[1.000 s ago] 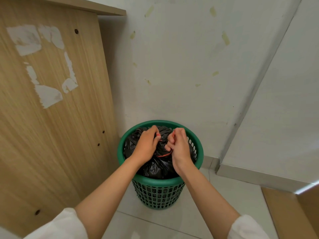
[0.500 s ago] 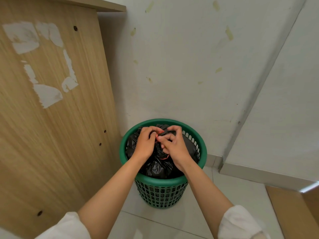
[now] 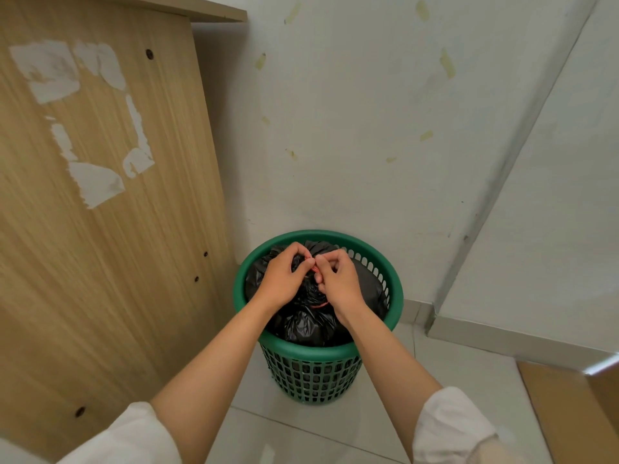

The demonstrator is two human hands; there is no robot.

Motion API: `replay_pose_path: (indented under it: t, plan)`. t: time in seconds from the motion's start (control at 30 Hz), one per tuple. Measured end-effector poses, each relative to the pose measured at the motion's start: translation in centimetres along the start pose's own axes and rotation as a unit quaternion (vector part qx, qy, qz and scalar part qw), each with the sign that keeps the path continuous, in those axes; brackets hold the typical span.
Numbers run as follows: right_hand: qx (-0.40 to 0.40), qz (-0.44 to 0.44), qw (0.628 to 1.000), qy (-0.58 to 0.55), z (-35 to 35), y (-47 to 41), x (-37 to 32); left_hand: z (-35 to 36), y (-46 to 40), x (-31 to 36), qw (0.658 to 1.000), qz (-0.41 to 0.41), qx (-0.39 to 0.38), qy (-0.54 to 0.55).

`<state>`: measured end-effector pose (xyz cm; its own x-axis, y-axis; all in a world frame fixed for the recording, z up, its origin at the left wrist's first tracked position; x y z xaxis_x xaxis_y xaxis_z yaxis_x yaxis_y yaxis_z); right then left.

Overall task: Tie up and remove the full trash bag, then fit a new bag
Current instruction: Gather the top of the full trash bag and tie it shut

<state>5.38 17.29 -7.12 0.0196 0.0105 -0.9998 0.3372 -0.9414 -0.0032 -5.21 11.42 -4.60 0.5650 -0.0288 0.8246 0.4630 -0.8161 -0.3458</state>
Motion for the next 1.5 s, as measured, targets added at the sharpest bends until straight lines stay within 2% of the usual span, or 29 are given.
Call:
replay_pose_path:
  t: [0.1, 0.2, 0.3, 0.5, 0.67, 0.73, 0.8, 0.87, 0.9, 1.0, 1.13, 1.23, 1.3, 1.4, 1.5]
  plan:
    - [0.014, -0.082, 0.995, 0.051, -0.1, 0.5, -1.1, 0.2, -0.9, -0.5, 0.999, -0.039, -0.008, -0.006]
    - [-0.028, -0.167, 0.980, 0.107, 0.1, 1.0, -2.1, 0.1, -1.3, -1.5, 0.996, -0.088, -0.014, 0.020]
    - [-0.052, -0.204, 0.964, 0.163, 0.0, 0.8, -2.5, -0.1, -1.4, -1.8, 0.992, -0.113, -0.019, 0.049]
    - [-0.050, -0.201, 0.951, 0.231, -0.4, -0.6, -2.8, 0.1, -0.6, -0.7, 0.998, -0.046, 0.009, 0.045]
    - [-0.020, -0.185, 0.903, 0.387, 0.3, -0.9, -3.2, -0.6, 0.0, 0.2, 0.999, 0.001, 0.046, 0.021]
    - [-0.024, -0.168, 0.897, 0.409, 0.7, -0.6, -3.1, -0.6, 0.3, 0.7, 0.998, 0.021, 0.052, 0.003]
    - [-0.030, -0.100, 0.935, 0.338, 0.4, -0.6, -2.5, -0.6, 0.5, 1.1, 0.997, 0.042, 0.065, -0.028]
    - [-0.045, 0.015, 0.981, 0.186, 0.2, -0.7, -1.9, -0.7, 0.8, 1.2, 0.994, 0.053, 0.080, -0.045]
    - [-0.049, 0.070, 0.990, 0.115, 0.1, -0.6, -1.7, -0.8, 0.9, 1.3, 0.994, 0.056, 0.087, -0.046]
    - [-0.048, 0.139, 0.988, 0.050, -0.2, -0.8, -1.3, -0.8, 1.4, 1.6, 0.993, 0.065, 0.093, -0.038]
    - [0.017, 0.202, 0.979, -0.027, -0.2, -1.0, -0.1, -0.9, 2.7, 2.1, 0.989, 0.093, 0.103, -0.052]
    - [0.055, 0.228, 0.971, -0.042, 0.2, -0.9, 0.8, -1.1, 3.9, 2.1, 0.982, 0.113, 0.120, -0.087]
    - [0.080, 0.234, 0.968, -0.041, 0.3, -0.8, 1.3, -1.1, 4.3, 2.3, 0.970, 0.140, 0.129, -0.154]
    - [0.100, 0.233, 0.966, -0.045, 0.2, -0.8, 1.5, -1.2, 4.5, 2.8, 0.923, 0.175, 0.152, -0.307]
    - [0.086, 0.232, 0.967, -0.053, 0.3, -0.7, 1.7, -1.2, 4.2, 2.7, 0.907, 0.170, 0.147, -0.355]
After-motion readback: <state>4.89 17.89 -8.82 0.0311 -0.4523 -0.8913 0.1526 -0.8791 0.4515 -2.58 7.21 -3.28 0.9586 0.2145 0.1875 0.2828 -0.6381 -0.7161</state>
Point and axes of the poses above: each hand's wrist, its own y-axis away from the middle knuckle, its own z-axis out of the palm, x = y × z, the point moved 7 cm from there along -y, towards the middle knuckle, and after that the axes turned 5 degrees about x, right-handed, at the moved point
